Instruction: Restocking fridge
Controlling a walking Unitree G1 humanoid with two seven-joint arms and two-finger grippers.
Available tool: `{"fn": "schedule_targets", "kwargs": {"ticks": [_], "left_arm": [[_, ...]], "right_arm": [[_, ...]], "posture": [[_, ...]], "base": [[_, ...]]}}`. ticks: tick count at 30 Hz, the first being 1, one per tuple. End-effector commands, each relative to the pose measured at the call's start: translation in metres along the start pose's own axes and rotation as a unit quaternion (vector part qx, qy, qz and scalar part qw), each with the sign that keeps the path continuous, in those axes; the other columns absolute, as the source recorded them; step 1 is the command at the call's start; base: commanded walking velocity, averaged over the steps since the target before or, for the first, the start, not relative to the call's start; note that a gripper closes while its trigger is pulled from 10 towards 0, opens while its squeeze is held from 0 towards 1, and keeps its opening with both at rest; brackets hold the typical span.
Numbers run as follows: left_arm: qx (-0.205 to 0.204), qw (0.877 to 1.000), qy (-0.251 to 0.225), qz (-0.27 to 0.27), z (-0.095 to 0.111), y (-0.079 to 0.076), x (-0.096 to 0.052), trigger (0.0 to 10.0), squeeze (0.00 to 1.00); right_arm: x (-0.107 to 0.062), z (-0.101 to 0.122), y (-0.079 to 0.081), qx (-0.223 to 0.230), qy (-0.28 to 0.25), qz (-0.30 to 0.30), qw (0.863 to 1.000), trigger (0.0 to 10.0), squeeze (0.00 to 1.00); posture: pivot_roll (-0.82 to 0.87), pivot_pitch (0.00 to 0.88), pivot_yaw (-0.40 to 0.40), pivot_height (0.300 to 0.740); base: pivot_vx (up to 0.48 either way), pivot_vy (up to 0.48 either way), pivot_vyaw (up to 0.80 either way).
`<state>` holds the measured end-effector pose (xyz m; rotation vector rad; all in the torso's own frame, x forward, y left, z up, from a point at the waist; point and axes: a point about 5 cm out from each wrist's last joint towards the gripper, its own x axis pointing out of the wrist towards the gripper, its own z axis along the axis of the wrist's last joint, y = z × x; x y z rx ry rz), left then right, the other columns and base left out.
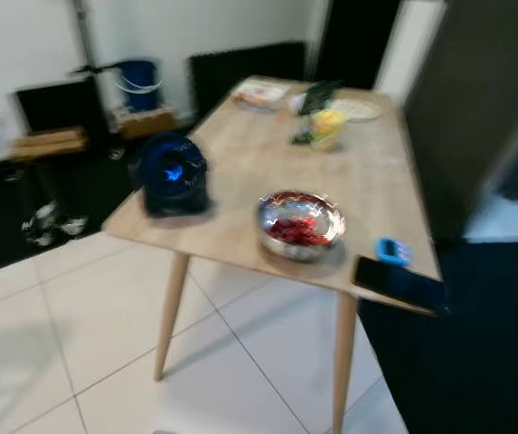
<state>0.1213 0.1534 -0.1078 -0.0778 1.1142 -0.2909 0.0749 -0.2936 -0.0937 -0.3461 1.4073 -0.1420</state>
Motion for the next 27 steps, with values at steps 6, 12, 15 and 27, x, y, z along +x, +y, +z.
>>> {"fn": "schedule_targets", "kwargs": {"ticks": [6, 12, 15, 27], "left_arm": [[0.000, 1.000, 0.017, -0.001, -0.010, -0.003, -0.001, 10.0, 0.00], [-0.002, 1.000, 0.017, -0.001, -0.010, -0.003, -0.001, 10.0, 0.00], [-0.003, 1.000, 0.017, -0.001, -0.010, -0.003, -0.001, 10.0, 0.00], [-0.007, 1.000, 0.017, 0.000, -0.011, -0.004, -0.001, 10.0, 0.00]], "right_arm": [[-0.001, 0.012, -0.013, 0.026, -0.022, -0.029, 0.999, 10.0, 0.00], [-0.006, 0.041, -0.038, 0.044, -0.076, -0.077, 0.993, 10.0, 0.00], [-0.013, 0.062, -0.057, 0.046, -0.115, -0.109, 0.986, 10.0, 0.00], [-0.070, 0.137, -0.158, 0.124, -0.255, -0.262, 0.923, 10.0, 0.00]], "posture": [[-0.05, 0.002, -0.011, 0.740], [-0.05, 0.007, -0.013, 0.740], [-0.05, 0.009, -0.015, 0.740], [-0.04, 0.014, -0.020, 0.740]], "base": [[0.000, 0.000, -0.76], [0.000, 0.000, -0.52], [0.000, 0.000, 0.00], [0.000, 0.000, 0.00]]}}
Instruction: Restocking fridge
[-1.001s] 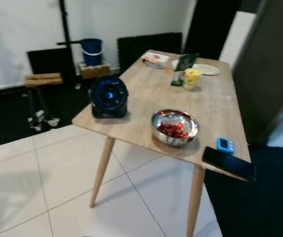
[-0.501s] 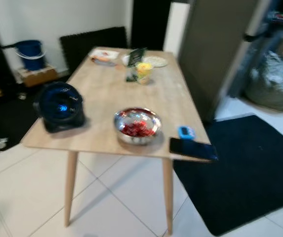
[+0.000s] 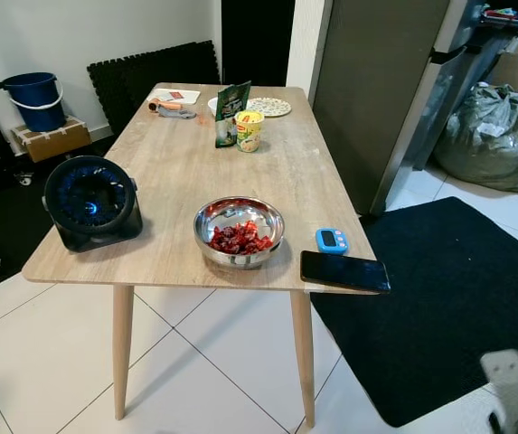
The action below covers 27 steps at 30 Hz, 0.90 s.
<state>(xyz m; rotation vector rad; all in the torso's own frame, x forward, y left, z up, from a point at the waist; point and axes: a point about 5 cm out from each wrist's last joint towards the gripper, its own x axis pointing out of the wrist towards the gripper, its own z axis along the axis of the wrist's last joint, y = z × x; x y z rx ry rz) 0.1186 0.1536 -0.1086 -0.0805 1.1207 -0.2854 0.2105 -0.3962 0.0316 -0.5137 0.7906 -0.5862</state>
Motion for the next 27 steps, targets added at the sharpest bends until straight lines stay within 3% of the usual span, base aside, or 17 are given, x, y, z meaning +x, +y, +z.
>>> {"fn": "schedule_targets", "kwargs": {"ticks": [1, 4, 7, 8, 9, 11, 12, 14, 16, 17, 18, 23, 24, 25, 26, 27], "left_arm": [[-0.004, 1.000, 0.014, -0.001, -0.008, -0.004, 0.000, 10.0, 0.00], [-0.005, 1.000, 0.014, -0.001, -0.008, -0.004, 0.000, 10.0, 0.00], [-0.005, 1.000, 0.014, -0.001, -0.008, -0.004, 0.000, 10.0, 0.00], [-0.005, 1.000, 0.015, -0.002, -0.008, -0.004, 0.000, 10.0, 0.00], [-0.005, 1.000, 0.015, -0.002, -0.008, -0.004, 0.000, 10.0, 0.00], [-0.005, 1.000, 0.015, -0.003, -0.009, -0.005, 0.000, 10.0, 0.00], [-0.005, 1.000, 0.015, -0.003, -0.009, -0.005, 0.000, 10.0, 0.00], [-0.004, 1.000, 0.015, -0.003, -0.008, -0.005, 0.000, 10.0, 0.00], [-0.004, 1.000, 0.015, -0.003, -0.008, -0.005, 0.000, 10.0, 0.00], [-0.004, 1.000, 0.015, -0.004, -0.008, -0.006, 0.001, 10.0, 0.00], [-0.004, 1.000, 0.015, -0.004, -0.008, -0.006, 0.001, 10.0, 0.00], [-0.003, 1.000, 0.016, -0.005, -0.009, -0.007, 0.001, 10.0, 0.00], [-0.003, 1.000, 0.016, -0.005, -0.009, -0.007, 0.001, 10.0, 0.00], [-0.003, 1.000, 0.016, -0.005, -0.009, -0.007, 0.001, 10.0, 0.00], [-0.003, 1.000, 0.016, -0.005, -0.009, -0.007, 0.001, 10.0, 0.00], [-0.003, 1.000, 0.016, -0.005, -0.009, -0.007, 0.001, 10.0, 0.00]], "right_arm": [[0.001, 0.008, -0.007, 0.019, -0.014, -0.016, 1.000, 10.0, 0.00], [0.003, 0.052, -0.036, 0.045, -0.090, -0.056, 0.993, 10.0, 0.00], [0.002, 0.065, -0.043, 0.051, -0.114, -0.065, 0.990, 10.0, 0.00], [-0.001, 0.091, -0.049, 0.069, -0.164, -0.064, 0.982, 10.0, 0.00], [-0.001, 0.091, -0.049, 0.069, -0.164, -0.064, 0.982, 10.0, 0.00], [-0.011, 0.139, -0.050, 0.109, -0.265, -0.024, 0.958, 10.0, 0.00], [-0.011, 0.139, -0.050, 0.109, -0.265, -0.024, 0.958, 10.0, 0.00], [-0.026, 0.180, -0.040, 0.128, -0.353, 0.054, 0.925, 10.0, 0.00], [-0.026, 0.180, -0.040, 0.128, -0.353, 0.054, 0.925, 10.0, 0.00], [-0.043, 0.212, -0.021, 0.128, -0.417, 0.140, 0.889, 10.0, 0.00], [-0.043, 0.212, -0.021, 0.128, -0.417, 0.140, 0.889, 10.0, 0.00], [-0.085, 0.261, 0.027, 0.099, -0.506, 0.310, 0.799, 10.0, 0.00], [-0.085, 0.261, 0.027, 0.099, -0.506, 0.310, 0.799, 10.0, 0.00], [-0.092, 0.266, 0.035, 0.091, -0.515, 0.336, 0.784, 10.0, 0.00], [-0.092, 0.266, 0.035, 0.091, -0.515, 0.336, 0.784, 10.0, 0.00], [-0.101, 0.272, 0.046, 0.071, -0.527, 0.368, 0.762, 10.0, 0.00]], "posture": [[-0.04, 0.014, -0.020, 0.740], [-0.04, 0.015, -0.020, 0.740], [-0.04, 0.015, -0.020, 0.740], [-0.04, 0.015, -0.020, 0.740], [-0.04, 0.015, -0.020, 0.740], [-0.05, 0.015, -0.021, 0.740], [-0.05, 0.015, -0.021, 0.740], [-0.05, 0.015, -0.021, 0.740], [-0.05, 0.015, -0.021, 0.740], [-0.05, 0.017, -0.022, 0.740], [-0.05, 0.017, -0.022, 0.740], [-0.05, 0.020, -0.025, 0.740], [-0.05, 0.020, -0.025, 0.740], [-0.05, 0.020, -0.025, 0.740], [-0.05, 0.020, -0.025, 0.740], [-0.04, 0.024, -0.025, 0.740]], "base": [[0.000, 0.000, 0.00], [0.000, 0.000, 0.00], [0.000, 0.000, 0.00], [0.000, 0.000, 0.00], [0.000, 0.000, 0.00], [0.000, 0.000, 0.00], [0.000, 0.000, 0.00], [0.000, 0.000, 0.00], [0.000, 0.000, 0.00], [0.000, 0.000, 0.00], [0.000, 0.000, 0.00], [0.000, 0.000, 0.00], [0.000, 0.000, 0.00], [0.000, 0.000, 0.00], [0.000, 0.000, 0.00], [0.000, 0.000, 0.00]]}}
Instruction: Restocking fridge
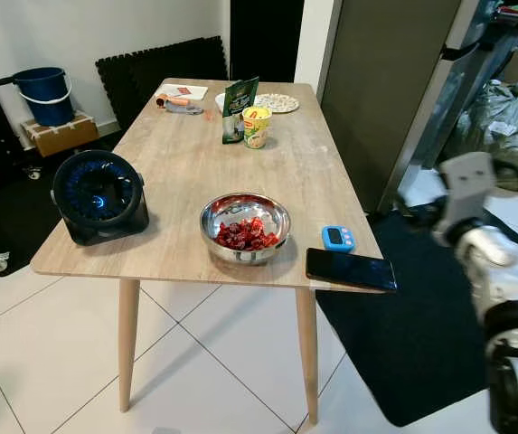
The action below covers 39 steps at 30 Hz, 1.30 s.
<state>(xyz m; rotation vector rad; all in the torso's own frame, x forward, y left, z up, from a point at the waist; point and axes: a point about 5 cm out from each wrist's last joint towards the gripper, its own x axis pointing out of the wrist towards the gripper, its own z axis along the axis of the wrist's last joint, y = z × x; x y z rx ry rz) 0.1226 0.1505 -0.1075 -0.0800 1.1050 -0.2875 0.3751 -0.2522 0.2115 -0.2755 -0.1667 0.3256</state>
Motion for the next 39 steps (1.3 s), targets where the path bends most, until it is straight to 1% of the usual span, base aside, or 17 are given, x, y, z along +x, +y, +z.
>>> {"fn": "schedule_targets", "kwargs": {"ticks": [1, 2, 3, 4, 6, 7, 8, 10, 13, 17, 18, 20, 21, 25, 27, 31, 39], "left_arm": [[-0.005, 1.000, 0.024, -0.004, -0.014, -0.005, -0.001, 10.0, 0.00], [-0.005, 1.000, 0.024, -0.005, -0.014, -0.006, -0.001, 10.0, 0.00], [-0.005, 1.000, 0.024, -0.005, -0.014, -0.006, -0.001, 10.0, 0.00], [-0.006, 1.000, 0.024, -0.005, -0.014, -0.006, -0.001, 10.0, 0.00], [-0.007, 1.000, 0.024, -0.005, -0.015, -0.006, -0.001, 10.0, 0.00], [-0.007, 1.000, 0.025, -0.005, -0.016, -0.007, -0.001, 10.0, 0.00], [-0.008, 1.000, 0.026, -0.005, -0.017, -0.008, -0.001, 10.0, 0.00], [-0.009, 1.000, 0.027, -0.005, -0.018, -0.008, -0.001, 10.0, 0.00], [-0.013, 0.999, 0.033, -0.005, -0.026, -0.009, -0.003, 10.0, 0.00], [-0.018, 0.999, 0.040, -0.004, -0.033, -0.010, -0.004, 10.0, 0.00], [-0.019, 0.999, 0.041, -0.004, -0.035, -0.011, -0.005, 10.0, 0.00], [-0.019, 0.999, 0.042, -0.004, -0.037, -0.011, -0.005, 10.0, 0.00], [-0.020, 0.999, 0.043, -0.004, -0.039, -0.012, -0.006, 10.0, 0.00], [-0.021, 0.999, 0.045, -0.004, -0.041, -0.012, -0.006, 10.0, 0.00], [-0.023, 0.999, 0.049, -0.002, -0.048, -0.011, -0.009, 10.0, 0.00], [-0.023, 0.998, 0.052, 0.000, -0.054, -0.009, -0.012, 10.0, 0.00], [-0.017, 0.999, 0.045, -0.002, -0.051, -0.008, -0.012, 10.0, 0.00]], "right_arm": [[0.007, 0.007, 0.009, 0.003, -0.016, 0.040, 0.999, 10.0, 0.00], [0.015, 0.012, 0.024, 0.001, -0.026, 0.090, 0.996, 10.0, 0.00], [0.015, 0.012, 0.024, 0.001, -0.026, 0.090, 0.996, 10.0, 0.00], [0.022, 0.016, 0.039, -0.004, -0.031, 0.144, 0.989, 10.0, 0.00], [0.025, 0.018, 0.048, -0.008, -0.033, 0.177, 0.984, 10.0, 0.00], [0.028, 0.019, 0.055, -0.018, -0.029, 0.205, 0.978, 10.0, 0.83], [0.031, 0.019, 0.063, -0.029, -0.022, 0.231, 0.972, 10.0, 1.00], [0.032, 0.019, 0.068, -0.035, -0.017, 0.247, 0.968, 10.0, 1.00], [0.037, 0.020, 0.085, -0.059, -0.004, 0.314, 0.947, 10.0, 1.00], [0.041, 0.021, 0.101, -0.083, 0.005, 0.357, 0.930, 10.0, 1.00], [0.042, 0.021, 0.103, -0.088, 0.007, 0.364, 0.927, 10.0, 0.73], [0.042, 0.021, 0.108, -0.089, 0.009, 0.377, 0.922, 10.0, 0.73], [0.043, 0.021, 0.113, -0.090, 0.012, 0.393, 0.915, 10.0, 0.00], [0.045, 0.020, 0.119, -0.096, 0.017, 0.407, 0.908, 10.0, 0.00], [0.047, 0.016, 0.129, -0.133, 0.039, 0.421, 0.896, 10.0, 0.00], [0.049, 0.011, 0.136, -0.176, 0.059, 0.424, 0.886, 10.0, 0.00], [0.053, 0.011, 0.125, -0.250, 0.107, 0.412, 0.870, 10.0, 0.00]], "posture": [[-0.04, 0.024, -0.025, 0.740], [-0.04, 0.027, -0.029, 0.740], [-0.04, 0.027, -0.029, 0.740], [-0.04, 0.032, -0.031, 0.740], [-0.04, 0.039, -0.033, 0.740], [-0.04, 0.044, -0.037, 0.740], [-0.03, 0.051, -0.042, 0.740], [-0.03, 0.051, -0.042, 0.740], [-0.02, 0.067, -0.059, 0.740], [-0.02, 0.081, -0.067, 0.740], [-0.02, 0.084, -0.068, 0.740], [-0.01, 0.100, -0.073, 0.740], [0.00, 0.107, -0.076, 0.740], [0.00, 0.115, -0.079, 0.740], [0.02, 0.142, -0.085, 0.740], [0.03, 0.162, -0.085, 0.740], [0.03, 0.188, -0.085, 0.740]], "base": [[0.000, 0.000, 0.00], [0.000, 0.000, 0.00], [0.000, 0.000, 0.00], [0.000, 0.000, 0.00], [0.000, 0.000, 0.00], [0.000, 0.000, 0.00], [0.000, 0.000, 0.00], [0.000, 0.000, 0.00], [0.000, 0.000, 0.00], [0.000, 0.000, 0.00], [0.000, 0.000, 0.00], [0.000, 0.000, 0.00], [0.000, 0.000, 0.00], [0.000, 0.000, 0.00], [0.000, 0.000, 0.00], [0.000, 0.000, 0.00], [0.000, 0.000, 0.00]]}}
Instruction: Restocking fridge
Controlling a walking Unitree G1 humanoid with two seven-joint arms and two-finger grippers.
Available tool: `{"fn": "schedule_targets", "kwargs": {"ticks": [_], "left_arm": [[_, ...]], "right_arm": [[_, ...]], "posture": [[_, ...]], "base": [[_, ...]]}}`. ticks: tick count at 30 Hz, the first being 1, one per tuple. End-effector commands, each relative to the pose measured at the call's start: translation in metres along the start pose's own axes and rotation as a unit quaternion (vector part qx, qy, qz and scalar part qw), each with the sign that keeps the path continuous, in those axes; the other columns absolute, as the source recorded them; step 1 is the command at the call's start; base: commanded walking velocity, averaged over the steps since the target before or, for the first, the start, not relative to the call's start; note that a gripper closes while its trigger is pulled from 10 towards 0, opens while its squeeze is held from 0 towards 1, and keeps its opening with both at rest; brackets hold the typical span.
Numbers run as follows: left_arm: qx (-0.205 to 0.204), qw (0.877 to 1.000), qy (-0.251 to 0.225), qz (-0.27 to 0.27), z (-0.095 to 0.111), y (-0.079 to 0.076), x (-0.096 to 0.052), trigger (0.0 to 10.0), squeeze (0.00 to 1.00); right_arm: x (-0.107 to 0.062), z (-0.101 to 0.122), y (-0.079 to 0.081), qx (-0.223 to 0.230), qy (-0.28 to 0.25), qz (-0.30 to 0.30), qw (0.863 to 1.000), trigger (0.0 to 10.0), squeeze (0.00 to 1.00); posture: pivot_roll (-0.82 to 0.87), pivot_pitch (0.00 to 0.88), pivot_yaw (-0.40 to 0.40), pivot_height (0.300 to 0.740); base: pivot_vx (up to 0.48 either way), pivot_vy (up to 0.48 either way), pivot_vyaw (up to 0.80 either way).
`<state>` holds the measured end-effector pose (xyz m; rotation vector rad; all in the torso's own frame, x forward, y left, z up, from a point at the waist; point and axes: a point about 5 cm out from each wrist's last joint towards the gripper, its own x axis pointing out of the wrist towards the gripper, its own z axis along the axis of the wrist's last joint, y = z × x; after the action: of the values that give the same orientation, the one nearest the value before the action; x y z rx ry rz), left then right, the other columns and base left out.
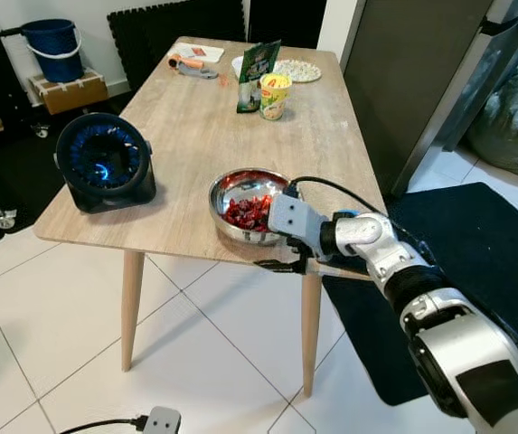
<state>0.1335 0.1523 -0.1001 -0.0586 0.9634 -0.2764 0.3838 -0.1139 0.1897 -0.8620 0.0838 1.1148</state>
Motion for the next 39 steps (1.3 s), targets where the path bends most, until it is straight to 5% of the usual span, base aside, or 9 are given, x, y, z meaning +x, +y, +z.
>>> {"fn": "schedule_targets", "kwargs": {"ticks": [1, 17, 26, 27, 29, 30, 31, 38, 39], "left_arm": [[-0.032, 0.993, 0.114, -0.012, -0.062, -0.012, -0.018, 10.0, 0.00], [-0.025, 0.993, 0.115, -0.020, -0.064, -0.018, -0.018, 10.0, 0.00], [-0.025, 0.993, 0.114, -0.022, -0.063, -0.019, -0.017, 10.0, 0.00], [-0.026, 0.993, 0.113, -0.022, -0.063, -0.019, -0.017, 10.0, 0.00], [-0.026, 0.993, 0.113, -0.022, -0.063, -0.019, -0.017, 10.0, 0.00], [-0.026, 0.993, 0.113, -0.022, -0.063, -0.019, -0.017, 10.0, 0.00], [-0.026, 0.993, 0.113, -0.022, -0.064, -0.019, -0.017, 10.0, 0.00], [-0.025, 0.993, 0.115, -0.022, -0.065, -0.019, -0.018, 10.0, 0.00], [-0.026, 0.993, 0.114, -0.022, -0.065, -0.019, -0.018, 10.0, 0.00]], "right_arm": [[-0.003, -0.002, -0.003, -0.011, 0.019, 0.002, 1.000, 10.0, 0.00], [-0.024, -0.003, -0.024, -0.075, 0.113, 0.032, 0.990, 10.0, 0.00], [-0.022, -0.002, -0.028, -0.121, 0.148, 0.015, 0.981, 10.0, 0.00], [-0.021, -0.002, -0.027, -0.125, 0.149, 0.017, 0.981, 8.7, 0.00], [-0.020, -0.002, -0.027, -0.127, 0.149, 0.019, 0.980, 8.7, 0.00], [-0.019, -0.001, -0.026, -0.130, 0.148, 0.020, 0.980, 2.0, 0.00], [-0.019, -0.001, -0.026, -0.133, 0.147, 0.021, 0.980, 0.0, 0.00], [-0.018, -0.001, -0.026, -0.149, 0.152, 0.020, 0.977, 0.0, 0.00], [-0.018, -0.001, -0.026, -0.151, 0.152, 0.020, 0.977, 3.6, 0.00]], "posture": [[0.03, 0.188, -0.085, 0.740], [0.02, 0.195, -0.086, 0.740], [0.02, 0.194, -0.087, 0.740], [0.02, 0.194, -0.087, 0.740], [0.02, 0.194, -0.087, 0.740], [0.02, 0.194, -0.087, 0.740], [0.03, 0.193, -0.086, 0.740], [0.03, 0.192, -0.086, 0.740], [0.03, 0.193, -0.087, 0.740]], "base": [[0.000, 0.000, 0.00], [0.000, 0.000, 0.00], [0.000, 0.000, 0.00], [0.000, 0.000, 0.00], [0.000, 0.000, 0.00], [0.000, 0.000, 0.00], [0.000, 0.000, 0.00], [0.000, 0.000, 0.00], [0.000, 0.000, 0.00]]}}
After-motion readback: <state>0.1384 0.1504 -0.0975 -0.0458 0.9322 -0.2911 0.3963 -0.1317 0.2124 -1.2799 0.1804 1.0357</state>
